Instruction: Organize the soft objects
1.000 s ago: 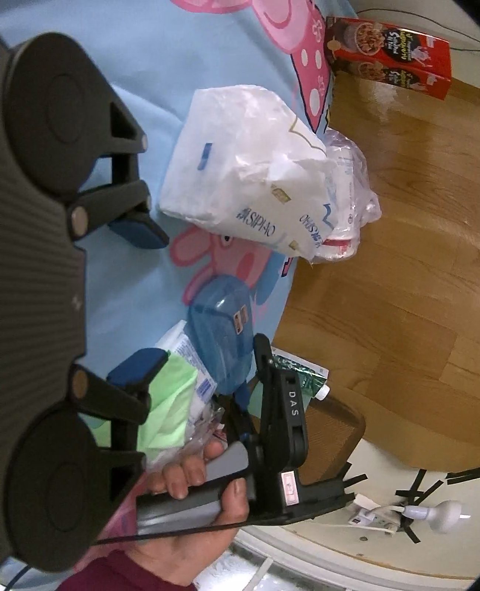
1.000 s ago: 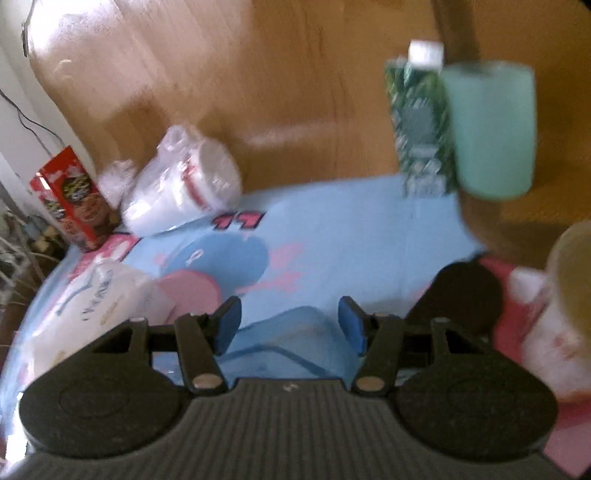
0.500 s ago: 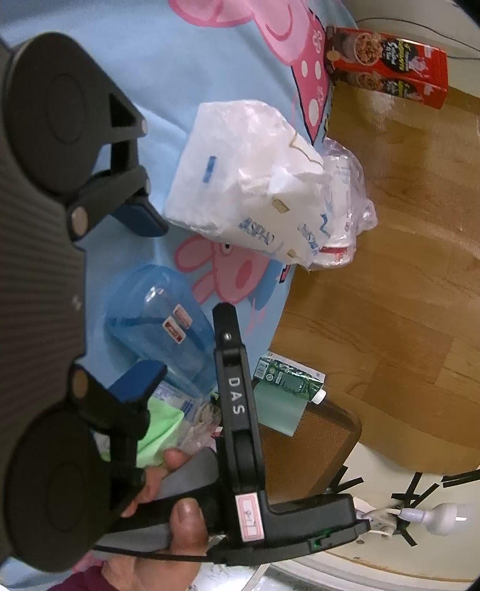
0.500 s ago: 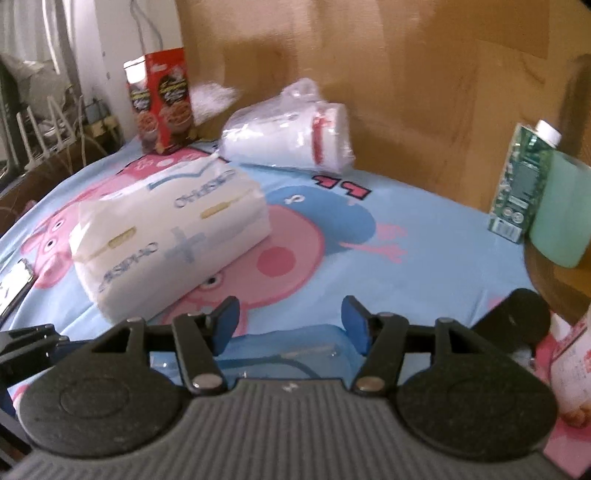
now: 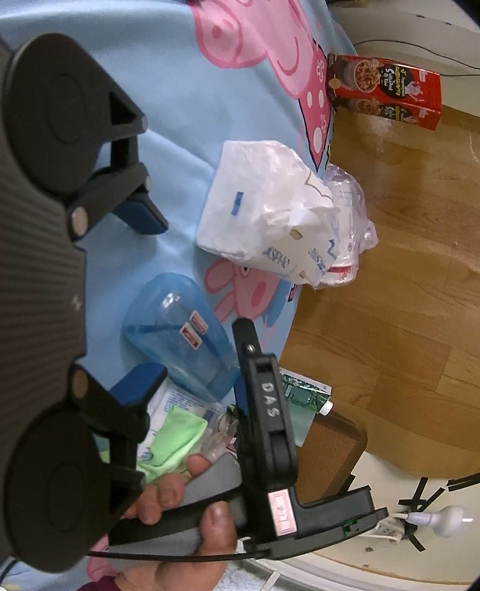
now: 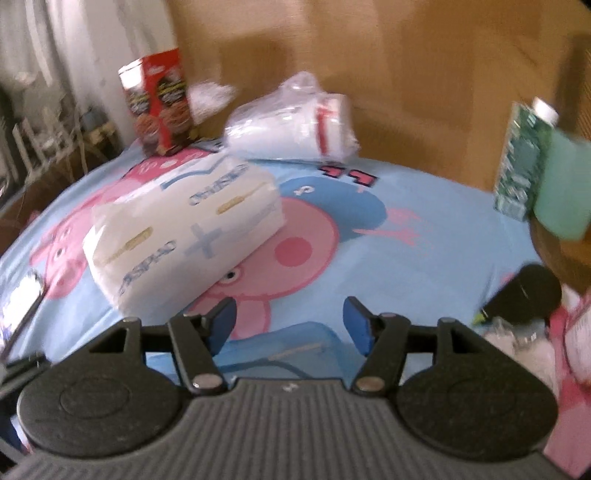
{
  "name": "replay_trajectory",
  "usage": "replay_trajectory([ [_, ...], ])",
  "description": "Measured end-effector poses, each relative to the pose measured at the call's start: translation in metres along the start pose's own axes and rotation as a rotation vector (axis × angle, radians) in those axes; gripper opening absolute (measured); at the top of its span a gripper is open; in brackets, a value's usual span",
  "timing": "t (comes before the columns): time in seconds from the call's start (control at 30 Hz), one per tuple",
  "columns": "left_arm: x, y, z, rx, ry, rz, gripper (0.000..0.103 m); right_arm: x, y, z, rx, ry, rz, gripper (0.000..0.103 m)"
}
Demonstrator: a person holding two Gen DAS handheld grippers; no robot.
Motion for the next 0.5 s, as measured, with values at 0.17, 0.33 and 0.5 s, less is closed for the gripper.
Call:
replay_trajectory([
  [0.17, 0.004, 0.002, 0.0, -0.012, -0.012, 0.001, 0.079, 0.002, 0.003, 0.01, -0.094, 0.007, -0.009, 0.066],
  [0.33, 0.008, 0.003, 0.0, -0.021, -0.03, 0.002, 0.079, 0.01, 0.006, -0.005, -0.092, -0.046, -0.02, 0.067],
  [0.5, 0.021, 0.006, -0.004, -0.029, -0.06, 0.01, 0.079, 0.02, 0.015, -0.027, -0.072, -0.121, -0.028, 0.067],
])
Point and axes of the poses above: each gripper's, at about its wrist camera, not at the fingertips, and x roughly against the way its jaws point, z to its right, y to its underside, the point moved 7 cm from there along -x, roughly the way its jaws point, and after that the axes turned 13 degrees about z, right-handed, at the moved point
